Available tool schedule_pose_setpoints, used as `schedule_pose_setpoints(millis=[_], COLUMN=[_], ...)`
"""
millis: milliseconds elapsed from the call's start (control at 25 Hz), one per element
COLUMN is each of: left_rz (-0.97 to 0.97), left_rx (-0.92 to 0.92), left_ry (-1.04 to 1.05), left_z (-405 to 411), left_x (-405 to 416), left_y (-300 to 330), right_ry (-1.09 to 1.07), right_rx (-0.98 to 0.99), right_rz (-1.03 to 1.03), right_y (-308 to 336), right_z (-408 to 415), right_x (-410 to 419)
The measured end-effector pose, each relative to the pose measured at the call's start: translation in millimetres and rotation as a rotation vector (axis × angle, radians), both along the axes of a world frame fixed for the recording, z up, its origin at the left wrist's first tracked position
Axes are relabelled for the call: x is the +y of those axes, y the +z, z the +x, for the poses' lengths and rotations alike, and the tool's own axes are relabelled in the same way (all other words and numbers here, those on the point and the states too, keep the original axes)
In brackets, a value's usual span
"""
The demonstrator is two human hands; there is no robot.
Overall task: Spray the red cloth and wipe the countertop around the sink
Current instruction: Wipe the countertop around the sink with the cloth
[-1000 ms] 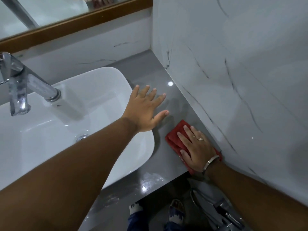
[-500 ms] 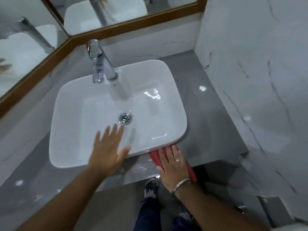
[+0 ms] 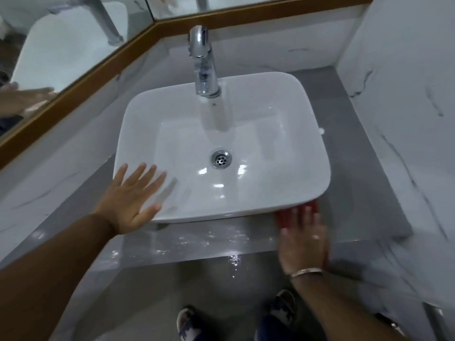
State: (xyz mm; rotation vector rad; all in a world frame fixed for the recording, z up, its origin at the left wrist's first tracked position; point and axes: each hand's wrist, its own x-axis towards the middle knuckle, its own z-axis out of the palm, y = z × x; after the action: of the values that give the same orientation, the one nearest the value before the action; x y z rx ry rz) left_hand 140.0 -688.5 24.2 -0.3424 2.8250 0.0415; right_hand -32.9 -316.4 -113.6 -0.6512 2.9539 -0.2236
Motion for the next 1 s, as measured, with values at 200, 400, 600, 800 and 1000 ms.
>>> schedule_pose_setpoints(millis=[200, 400, 600, 800, 1000], left_rz=[-0.022, -0.059, -0.056, -0.02, -0.029], left_rx=[0.034, 0.082, 0.119, 0.191, 0.194], left_ry=[0.008, 0.009, -0.008, -0.04, -0.06], left_z=[4, 6, 4, 5, 6], left_x=[-8, -11, -14, -14, -15], left_y=[-7, -14, -20, -20, -20], right_ry=[0.47, 0.753, 0.179, -0.426, -0.008], right_rx=[-0.149, -0.116, -0.002, 0.004, -0.071], right_rz=[-0.071, 0.045, 0.071, 0.044, 0.06], right_y=[-1, 2, 6, 6, -4], right_z=[178, 167, 19, 10, 154], right_x=[-169, -153, -17, -48, -181])
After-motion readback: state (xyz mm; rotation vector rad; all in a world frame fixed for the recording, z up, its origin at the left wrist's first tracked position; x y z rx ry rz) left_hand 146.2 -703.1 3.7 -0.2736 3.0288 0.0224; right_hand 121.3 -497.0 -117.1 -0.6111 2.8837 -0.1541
